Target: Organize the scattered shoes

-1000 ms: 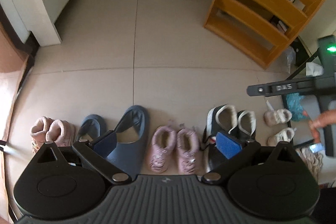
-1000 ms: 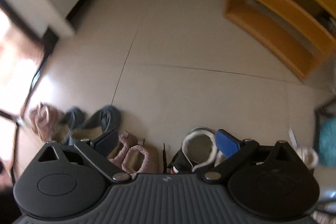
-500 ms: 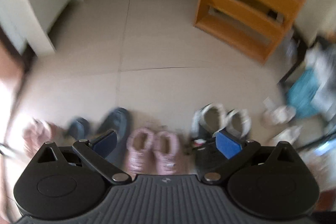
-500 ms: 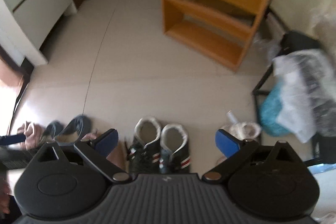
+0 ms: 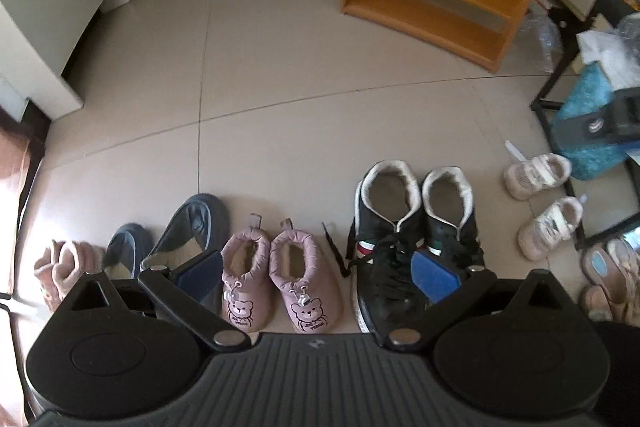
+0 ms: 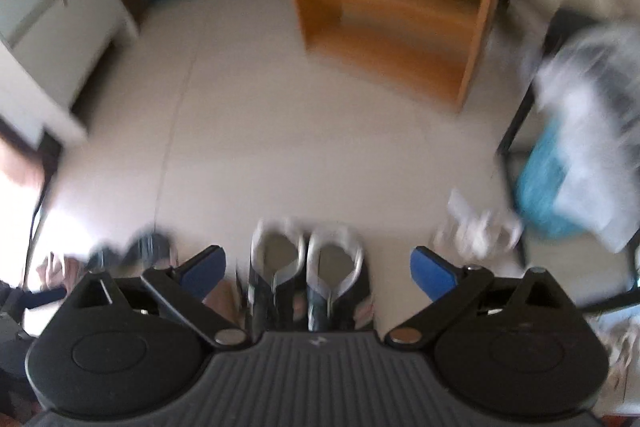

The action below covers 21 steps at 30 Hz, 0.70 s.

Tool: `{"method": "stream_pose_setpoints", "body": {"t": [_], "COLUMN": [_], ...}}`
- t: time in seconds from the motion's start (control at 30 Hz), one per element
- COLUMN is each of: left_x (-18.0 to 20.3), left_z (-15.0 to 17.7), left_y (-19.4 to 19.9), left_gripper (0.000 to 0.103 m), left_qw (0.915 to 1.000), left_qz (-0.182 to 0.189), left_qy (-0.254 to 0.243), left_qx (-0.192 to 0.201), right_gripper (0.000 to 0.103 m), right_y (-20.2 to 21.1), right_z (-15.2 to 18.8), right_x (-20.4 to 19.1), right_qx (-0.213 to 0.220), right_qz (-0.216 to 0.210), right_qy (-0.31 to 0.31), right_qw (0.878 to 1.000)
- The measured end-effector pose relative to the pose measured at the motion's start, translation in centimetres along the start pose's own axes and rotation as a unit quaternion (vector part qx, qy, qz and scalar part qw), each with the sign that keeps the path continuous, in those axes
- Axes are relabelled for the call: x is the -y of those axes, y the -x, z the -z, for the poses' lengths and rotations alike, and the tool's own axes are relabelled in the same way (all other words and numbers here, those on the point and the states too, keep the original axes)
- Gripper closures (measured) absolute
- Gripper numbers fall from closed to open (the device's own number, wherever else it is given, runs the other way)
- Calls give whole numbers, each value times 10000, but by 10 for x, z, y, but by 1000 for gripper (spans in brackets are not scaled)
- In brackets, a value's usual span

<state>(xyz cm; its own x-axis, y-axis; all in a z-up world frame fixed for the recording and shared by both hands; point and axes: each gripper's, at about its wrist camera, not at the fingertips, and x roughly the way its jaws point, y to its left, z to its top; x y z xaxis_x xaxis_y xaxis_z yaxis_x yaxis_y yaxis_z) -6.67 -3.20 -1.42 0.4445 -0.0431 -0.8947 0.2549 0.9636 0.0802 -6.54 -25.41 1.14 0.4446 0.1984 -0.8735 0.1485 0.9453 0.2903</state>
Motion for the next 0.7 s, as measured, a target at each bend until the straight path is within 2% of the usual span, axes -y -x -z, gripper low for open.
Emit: {"method": "stream_pose_setpoints", "body": {"t": [0.07,0.1,0.13,0.2,0.3,0.37,0.43,0.47,0.5,0.57,0.63,0.7], "left_x": [-1,-2,-4,-4,7,18,30,32,34,35,39,44], "left_z": [-3,-6,-11,-22,-21,-23,-23,-22,-20,-16,-13,-8], "left_y": [-6,-10,-13,-13,-9,-11,-11,-10,-10,-5,1,8], "left_gripper": [0,0,0,0,0,0,0,0,0,0,0,0], "left_qw": [9997,9989,9972,9934,9900,9894,9957,9967,9971,9962,9959,9975], "left_qz": [-12,44,259,598,815,1036,675,566,502,666,770,648], "left_qy": [140,287,493,804,994,799,387,325,277,296,260,138], "left_qx": [-183,-363,-497,-563,-574,-631,-498,-489,-501,-482,-401,-260], "right_gripper": [12,12,12,12,11,11,11,11,10,7,7,7], "right_y": [7,12,16,20,10,-2,-10,-7,-2,10,22,27], "right_z": [-12,-15,-17,-22,-31,-35,-36,-37,-38,-37,-37,-35], "right_x": [-7,-12,-17,-36,-49,-45,-37,-34,-33,-31,-28,-27], "right_qx": [124,233,334,486,610,512,266,274,335,500,718,866], "right_qz": [-424,-359,-231,246,523,869,1014,873,728,584,805,1016], "right_qy": [172,370,588,1332,2018,2026,1771,1645,1572,1516,1556,1596], "right_qw": [9989,9984,9974,9896,9761,9740,9786,9821,9843,9855,9819,9781]}}
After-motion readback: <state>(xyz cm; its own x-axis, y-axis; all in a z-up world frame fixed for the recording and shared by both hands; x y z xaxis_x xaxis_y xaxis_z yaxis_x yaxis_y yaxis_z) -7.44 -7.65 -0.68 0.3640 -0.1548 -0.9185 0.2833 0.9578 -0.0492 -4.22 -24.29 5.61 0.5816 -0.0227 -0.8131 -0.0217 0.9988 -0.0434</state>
